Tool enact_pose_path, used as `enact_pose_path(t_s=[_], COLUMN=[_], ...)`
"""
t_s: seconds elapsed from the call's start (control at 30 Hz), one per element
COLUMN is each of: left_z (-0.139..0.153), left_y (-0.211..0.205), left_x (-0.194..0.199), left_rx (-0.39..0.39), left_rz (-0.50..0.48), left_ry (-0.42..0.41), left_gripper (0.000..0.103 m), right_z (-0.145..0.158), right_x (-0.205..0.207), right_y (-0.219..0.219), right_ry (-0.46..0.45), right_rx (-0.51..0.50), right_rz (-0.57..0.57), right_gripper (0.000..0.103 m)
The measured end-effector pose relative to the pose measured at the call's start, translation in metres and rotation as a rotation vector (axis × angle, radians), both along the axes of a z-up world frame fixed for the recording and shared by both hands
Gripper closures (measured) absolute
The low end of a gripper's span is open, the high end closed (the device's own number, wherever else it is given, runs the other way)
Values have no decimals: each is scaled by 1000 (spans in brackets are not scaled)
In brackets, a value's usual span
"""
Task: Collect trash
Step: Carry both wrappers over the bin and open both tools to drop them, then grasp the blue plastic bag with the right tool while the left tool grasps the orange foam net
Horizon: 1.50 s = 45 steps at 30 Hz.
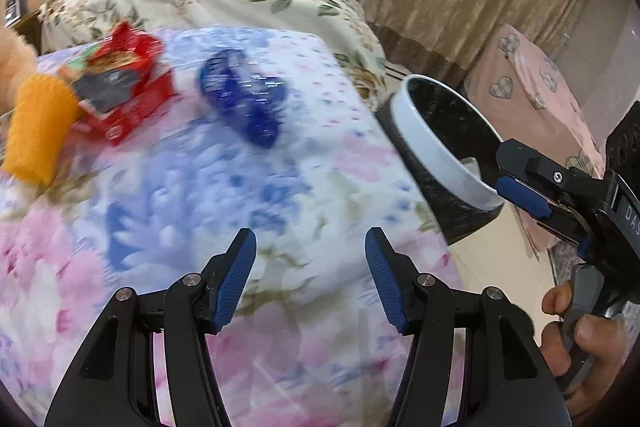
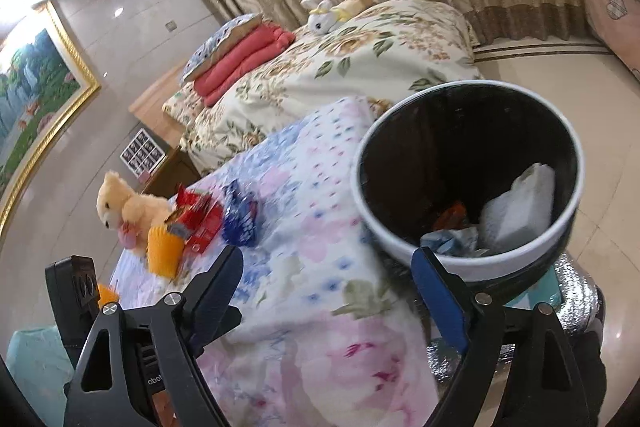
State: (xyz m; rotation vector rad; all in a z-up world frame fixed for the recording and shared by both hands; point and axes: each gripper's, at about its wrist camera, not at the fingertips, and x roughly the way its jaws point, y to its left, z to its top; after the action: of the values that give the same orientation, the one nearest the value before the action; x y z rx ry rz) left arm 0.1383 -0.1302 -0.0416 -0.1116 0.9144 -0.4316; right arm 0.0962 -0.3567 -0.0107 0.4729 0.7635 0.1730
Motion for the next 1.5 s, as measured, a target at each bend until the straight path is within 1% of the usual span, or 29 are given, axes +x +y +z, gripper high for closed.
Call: enact_pose_path(t_s=[0.17,0.33,0.73,0.93,1.17,1.5], left_z=[-2,-5,-15,-17,-18,-12], left_y=[29,57,117,133,144,162], left_x=[-8,-17,-24,-18,-7,37], left_rx=[-2,27,31,27,31,57], left_rz=[64,123,248,287,310,369], left_ry=[-10,-31,-4,4,4,-14], left_gripper=[45,40,39,37,34,31], right_z=[-1,-7,-22,-28,-34,-41], right_x=[1,0,14,23,35,71], right_y=[26,53,94,107,112,114], right_ry=[-1,-2,32,44,60,70], right_rx=[-25,-45,-39,-42,-41,-36], right_rz=[43,94,171,189,190,170], right_gripper=[12,11,11,11,11,11])
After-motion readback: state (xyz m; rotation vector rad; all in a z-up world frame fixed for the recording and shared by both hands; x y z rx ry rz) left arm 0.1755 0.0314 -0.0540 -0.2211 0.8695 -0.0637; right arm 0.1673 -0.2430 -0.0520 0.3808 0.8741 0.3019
